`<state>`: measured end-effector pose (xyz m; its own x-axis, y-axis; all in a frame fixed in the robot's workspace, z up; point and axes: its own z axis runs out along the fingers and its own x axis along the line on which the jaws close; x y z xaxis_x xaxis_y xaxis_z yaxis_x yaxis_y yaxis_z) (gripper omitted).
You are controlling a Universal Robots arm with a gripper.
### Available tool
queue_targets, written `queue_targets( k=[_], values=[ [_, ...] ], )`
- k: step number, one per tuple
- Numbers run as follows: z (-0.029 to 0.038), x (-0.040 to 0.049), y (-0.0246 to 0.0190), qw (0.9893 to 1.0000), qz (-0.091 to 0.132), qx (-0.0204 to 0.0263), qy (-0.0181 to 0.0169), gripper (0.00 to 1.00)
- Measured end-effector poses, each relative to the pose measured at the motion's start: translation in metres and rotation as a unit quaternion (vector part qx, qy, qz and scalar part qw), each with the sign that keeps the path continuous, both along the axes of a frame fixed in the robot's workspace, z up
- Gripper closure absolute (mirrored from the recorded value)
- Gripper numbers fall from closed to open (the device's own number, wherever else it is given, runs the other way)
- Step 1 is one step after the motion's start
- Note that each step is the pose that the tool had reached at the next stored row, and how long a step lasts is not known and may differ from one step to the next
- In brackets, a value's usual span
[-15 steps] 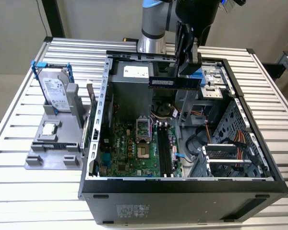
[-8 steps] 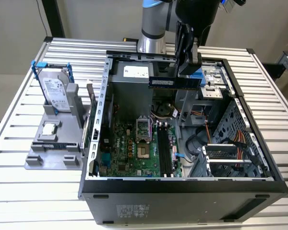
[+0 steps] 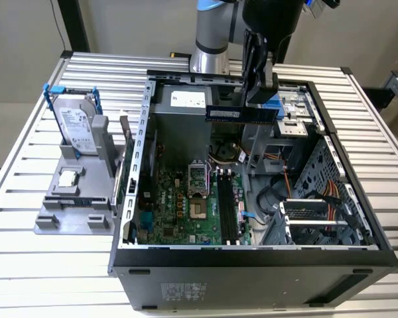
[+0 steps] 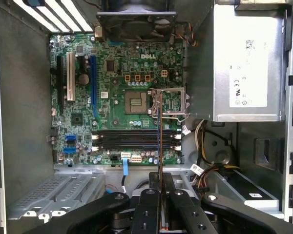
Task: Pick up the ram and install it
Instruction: 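Insert the ram into the slot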
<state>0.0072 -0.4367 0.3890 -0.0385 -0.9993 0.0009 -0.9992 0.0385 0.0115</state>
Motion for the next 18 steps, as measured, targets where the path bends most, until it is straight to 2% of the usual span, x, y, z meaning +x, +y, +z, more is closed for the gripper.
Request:
queue_targets(
  k=[18],
  values=[
    [0.0000,0.0000,0.0000,0.9995,-0.032,0.0000,0.0000,1.00]
  ],
)
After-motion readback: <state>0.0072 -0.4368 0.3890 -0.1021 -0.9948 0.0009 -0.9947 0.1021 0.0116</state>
